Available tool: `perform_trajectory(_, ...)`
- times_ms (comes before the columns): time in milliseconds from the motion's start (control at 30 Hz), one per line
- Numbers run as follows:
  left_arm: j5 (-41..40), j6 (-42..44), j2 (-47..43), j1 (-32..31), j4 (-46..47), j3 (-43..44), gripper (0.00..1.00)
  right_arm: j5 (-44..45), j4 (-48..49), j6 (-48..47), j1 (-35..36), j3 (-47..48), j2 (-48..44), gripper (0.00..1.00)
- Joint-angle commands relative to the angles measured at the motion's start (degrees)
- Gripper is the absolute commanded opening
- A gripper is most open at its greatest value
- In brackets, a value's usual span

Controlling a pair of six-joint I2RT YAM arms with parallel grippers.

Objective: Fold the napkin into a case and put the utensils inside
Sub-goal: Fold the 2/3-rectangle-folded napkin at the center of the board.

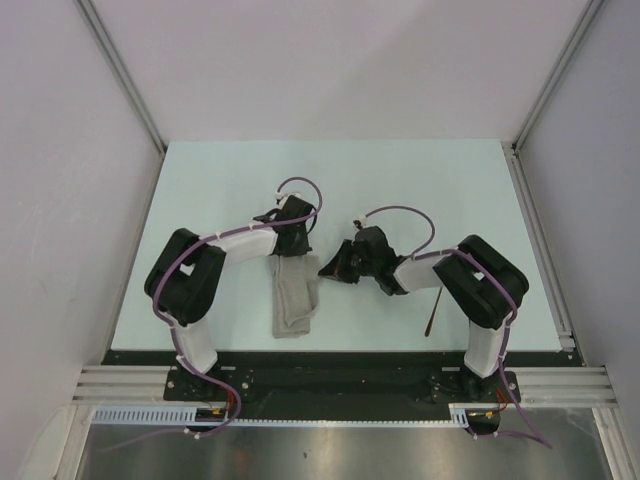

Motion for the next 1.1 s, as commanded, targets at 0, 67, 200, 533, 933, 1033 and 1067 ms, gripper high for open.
perform_trajectory(0, -3.9, 2.0, 1.6, 0.5, -0.7, 1.1, 0.08, 1.1, 1.0, -0.2, 0.1, -2.2, -2.9, 0.00)
perform_trajectory(67, -3.5, 2.2, 1.6, 0.5, -0.6, 1.2, 0.08, 1.0, 1.8, -0.1, 0.5, -2.8, -2.9, 0.00)
perform_trajectory(200, -3.5, 2.3, 1.3, 0.5, -0.4, 0.5, 0.08, 1.3, 3.2, 0.3, 0.5, -5.4, -3.4, 0.00)
perform_trajectory(533, 2.7, 2.5, -1.3, 0.4, 2.7, -2.8, 0.08, -8.2, 0.3, -8.2, -5.2, 0.9, 1.7, 0.37)
perform_trajectory(933, 4.8, 2.6, -3.2, 0.4, 2.9, -3.3, 0.08, -7.2, -14.0, -19.5, -5.6, 12.9, 8.1, 0.34)
perform_trajectory(1033, 5.1, 2.7, -3.1, 0.2, 2.8, -3.2, 0.08, -4.7, -16.8, -21.3, -4.8, 14.9, 9.9, 0.34)
perform_trajectory(1067, 5.3, 2.7, -2.9, 0.2, 2.9, -3.1, 0.08, -3.7, -18.2, -21.7, -4.4, 15.4, 10.1, 0.34)
